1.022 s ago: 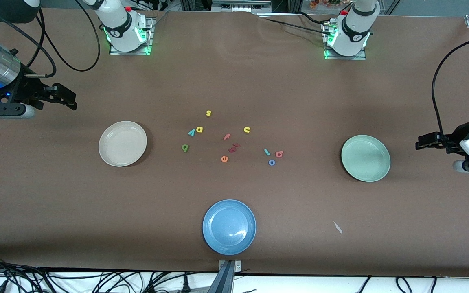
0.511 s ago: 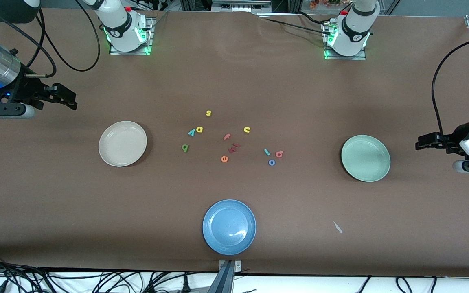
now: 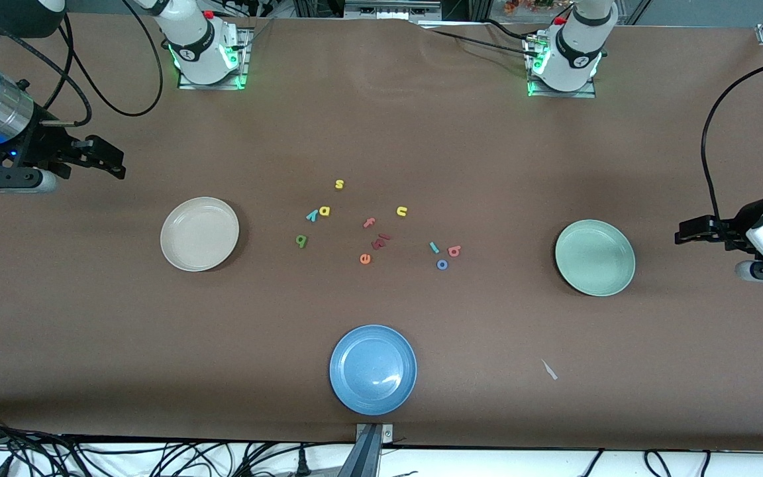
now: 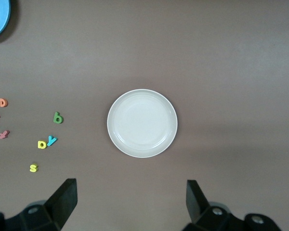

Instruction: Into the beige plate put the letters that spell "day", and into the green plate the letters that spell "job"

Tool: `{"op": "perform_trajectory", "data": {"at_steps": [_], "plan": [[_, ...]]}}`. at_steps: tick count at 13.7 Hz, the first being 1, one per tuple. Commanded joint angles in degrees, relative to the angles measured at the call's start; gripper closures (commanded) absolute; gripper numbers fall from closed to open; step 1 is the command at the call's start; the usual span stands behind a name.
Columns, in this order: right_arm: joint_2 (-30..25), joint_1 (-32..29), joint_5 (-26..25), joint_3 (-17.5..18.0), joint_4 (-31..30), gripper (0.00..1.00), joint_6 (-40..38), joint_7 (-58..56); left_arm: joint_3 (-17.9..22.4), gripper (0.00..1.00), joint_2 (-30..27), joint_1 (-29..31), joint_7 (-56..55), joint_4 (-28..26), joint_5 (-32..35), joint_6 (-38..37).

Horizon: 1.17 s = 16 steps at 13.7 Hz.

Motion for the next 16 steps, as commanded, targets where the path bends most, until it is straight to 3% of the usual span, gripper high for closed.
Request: {"op": "perform_trajectory", "data": {"at_steps": [1,16], "plan": [[-0.7,-0.6,-0.8,0.7,-0.7,0.00,-0.2,-0.3,0.0,0.02,-0.2,-0.4,0.7,0.1,0.8,0.2],[-0.7,-0.6,-0.8,0.7,-0.7,0.00,-0.3,0.0,0.0,0.00,-0.2,-0.4,0.8,0.0,0.7,0.2]]}}
